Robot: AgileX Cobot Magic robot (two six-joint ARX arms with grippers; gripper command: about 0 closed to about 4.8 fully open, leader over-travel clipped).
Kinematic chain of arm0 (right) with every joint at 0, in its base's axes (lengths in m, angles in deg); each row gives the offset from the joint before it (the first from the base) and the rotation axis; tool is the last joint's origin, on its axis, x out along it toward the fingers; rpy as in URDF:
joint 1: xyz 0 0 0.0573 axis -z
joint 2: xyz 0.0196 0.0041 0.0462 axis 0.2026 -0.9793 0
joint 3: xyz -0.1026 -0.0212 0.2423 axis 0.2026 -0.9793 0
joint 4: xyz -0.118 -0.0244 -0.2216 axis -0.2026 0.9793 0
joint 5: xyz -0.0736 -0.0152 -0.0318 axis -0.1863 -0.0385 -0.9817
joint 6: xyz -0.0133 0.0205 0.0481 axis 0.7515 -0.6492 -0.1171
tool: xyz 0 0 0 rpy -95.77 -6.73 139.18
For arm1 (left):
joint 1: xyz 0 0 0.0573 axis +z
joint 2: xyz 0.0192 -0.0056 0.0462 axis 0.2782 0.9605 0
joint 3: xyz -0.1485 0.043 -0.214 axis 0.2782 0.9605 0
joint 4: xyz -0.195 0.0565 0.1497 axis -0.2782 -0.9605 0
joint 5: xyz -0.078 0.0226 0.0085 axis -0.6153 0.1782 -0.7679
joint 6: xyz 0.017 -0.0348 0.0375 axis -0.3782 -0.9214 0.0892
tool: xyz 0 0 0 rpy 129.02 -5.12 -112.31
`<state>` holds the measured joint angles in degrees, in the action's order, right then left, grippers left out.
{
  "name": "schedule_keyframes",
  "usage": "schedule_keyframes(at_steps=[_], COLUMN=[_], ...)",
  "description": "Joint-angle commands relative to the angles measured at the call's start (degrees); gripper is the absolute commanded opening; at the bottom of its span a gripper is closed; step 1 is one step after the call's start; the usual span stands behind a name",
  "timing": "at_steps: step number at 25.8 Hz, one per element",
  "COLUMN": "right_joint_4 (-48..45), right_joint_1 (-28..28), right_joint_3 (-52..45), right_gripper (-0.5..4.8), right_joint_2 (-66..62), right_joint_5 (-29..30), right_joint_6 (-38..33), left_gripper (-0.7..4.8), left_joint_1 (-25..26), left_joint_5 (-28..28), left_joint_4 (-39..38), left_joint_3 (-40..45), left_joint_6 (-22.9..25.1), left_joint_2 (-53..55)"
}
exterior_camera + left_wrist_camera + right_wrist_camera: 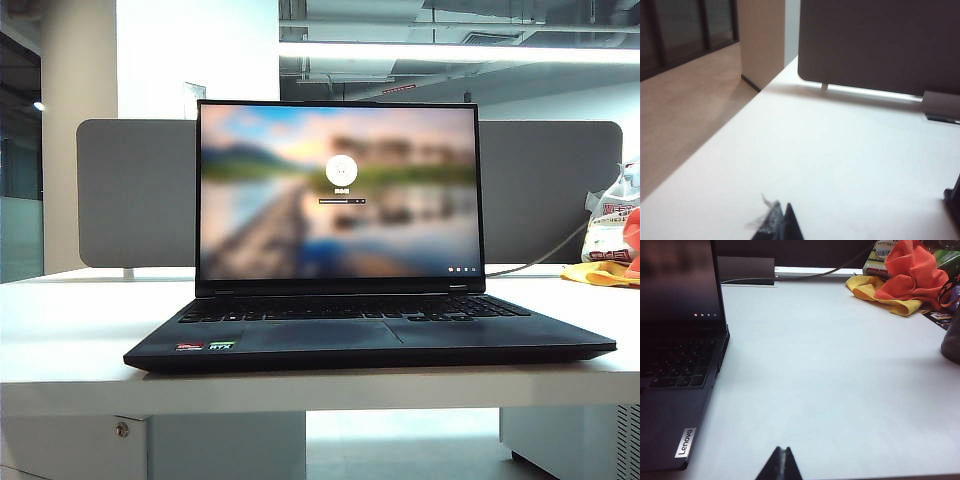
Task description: Open the lid of the laptop and use the keypad to enter the password "123".
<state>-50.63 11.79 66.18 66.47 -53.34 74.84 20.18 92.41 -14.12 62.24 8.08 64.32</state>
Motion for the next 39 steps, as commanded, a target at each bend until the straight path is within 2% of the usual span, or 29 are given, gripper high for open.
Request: schedule_keyframes(at_steps=[1, 7, 19, 24, 29, 39], right_joint_4=[-0.98, -0.98, -0.98, -1.01, -1.01, -1.01], right_joint_1=[0.00, 0.00, 0.00, 0.00, 0.00, 0.00], right_joint_3=[-0.20, -0.20, -0.20, -0.20, -0.20, -0.20], right_gripper=[-0.05, -0.05, -0.05, -0.05, -0.05, -0.05], right_joint_2=[0.00, 0.00, 0.00, 0.00, 0.00, 0.00], right_joint_5=[-0.07, -0.02, -0.04, -0.04, -0.04, -0.04], right_joint_6=[0.13, 0.11, 0.13, 0.13, 0.11, 0.13], left_gripper=[-0.03, -0.03, -0.03, -0.03, -0.03, -0.03], left_joint_1=[2.01, 2.43, 2.43, 2.40, 2.40, 2.40], left_joint_5=[-0.83, -0.79, -1.42, -5.20, -12.59, -13.22], left_joint_4=[4.70, 5.75, 3.06, 3.30, 3.54, 3.43], left_joint_3=[4.63, 10.64, 13.07, 13.07, 13.05, 13.05], left_joint_6=[-1.90, -2.73, -3.15, -3.15, -3.04, -3.13], left_joint_2=[-3.02, -10.27, -9.99, -9.99, -9.99, -9.99])
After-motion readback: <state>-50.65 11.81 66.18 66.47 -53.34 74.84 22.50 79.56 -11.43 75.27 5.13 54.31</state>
